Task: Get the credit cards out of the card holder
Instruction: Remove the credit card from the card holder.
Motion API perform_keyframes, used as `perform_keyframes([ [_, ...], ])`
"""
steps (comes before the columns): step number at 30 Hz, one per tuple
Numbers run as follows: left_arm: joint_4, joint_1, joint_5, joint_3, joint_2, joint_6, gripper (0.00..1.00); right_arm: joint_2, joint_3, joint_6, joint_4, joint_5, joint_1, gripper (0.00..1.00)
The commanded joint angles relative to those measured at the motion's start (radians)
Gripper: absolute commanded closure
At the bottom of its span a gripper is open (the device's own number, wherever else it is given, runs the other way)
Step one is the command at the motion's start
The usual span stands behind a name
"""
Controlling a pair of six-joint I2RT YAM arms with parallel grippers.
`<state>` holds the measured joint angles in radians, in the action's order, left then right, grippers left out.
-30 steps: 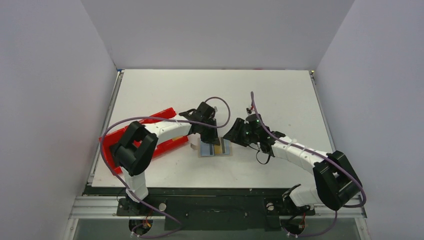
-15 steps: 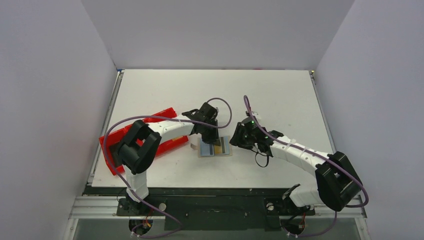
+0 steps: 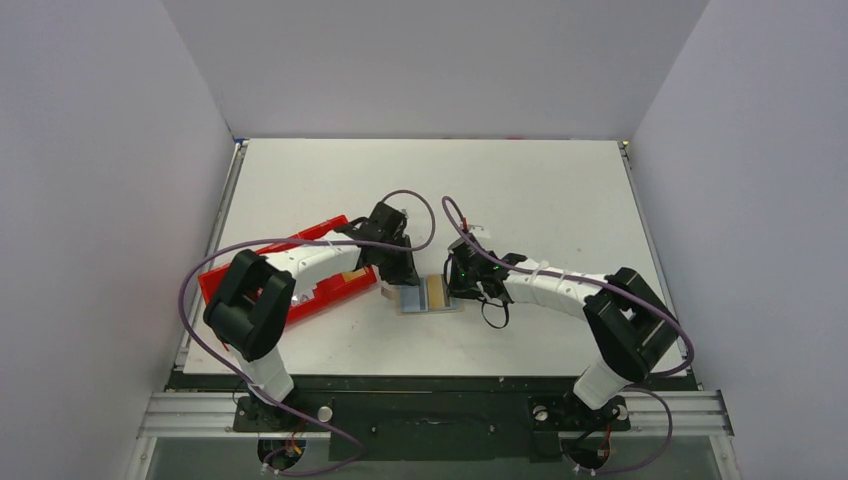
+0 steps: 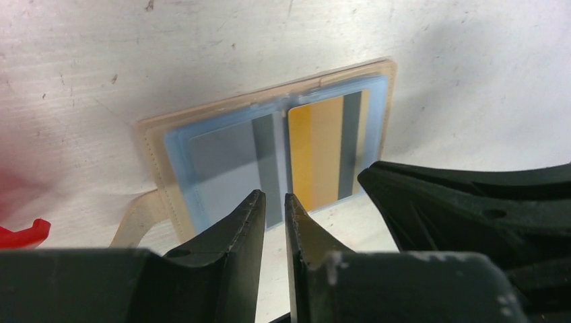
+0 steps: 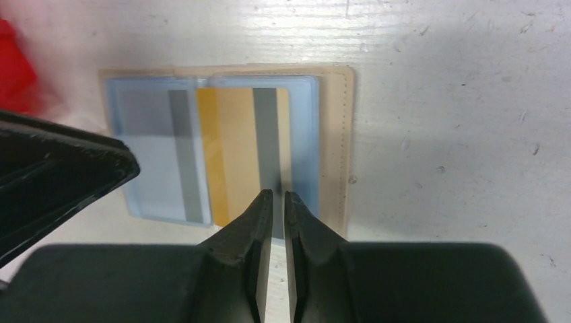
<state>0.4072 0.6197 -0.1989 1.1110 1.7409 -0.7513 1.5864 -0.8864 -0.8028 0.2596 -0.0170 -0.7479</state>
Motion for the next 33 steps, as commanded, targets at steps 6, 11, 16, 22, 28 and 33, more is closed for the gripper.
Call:
perform_keyframes([
  [6, -0.115, -0.017, -0.087, -0.045, -0.018, -0.015, 0.78, 0.061, -0.029, 0.016, -0.028, -0.045, -0.004, 1.0],
  [11, -0.138, -0.016, -0.106, -0.043, 0.002, -0.018, 0.77, 0.072, -0.014, 0.016, -0.03, -0.056, -0.005, 1.0],
  [16, -0.16, -0.015, -0.12, -0.038, 0.037, -0.021, 0.77, 0.088, -0.002, 0.016, -0.032, -0.054, -0.005, 1.0],
  [22, -0.181, -0.015, -0.13, -0.029, 0.064, -0.024, 0.77, 0.09, 0.014, 0.014, -0.039, -0.052, -0.002, 1.0],
  [28, -0.18, -0.016, -0.127, -0.015, 0.091, -0.019, 0.77, 0.092, 0.023, 0.013, -0.043, -0.047, 0.001, 1.0],
  [33, -0.198, -0.015, -0.116, -0.013, 0.117, -0.02, 0.77, 0.089, 0.029, 0.013, -0.047, -0.044, 0.005, 1.0],
])
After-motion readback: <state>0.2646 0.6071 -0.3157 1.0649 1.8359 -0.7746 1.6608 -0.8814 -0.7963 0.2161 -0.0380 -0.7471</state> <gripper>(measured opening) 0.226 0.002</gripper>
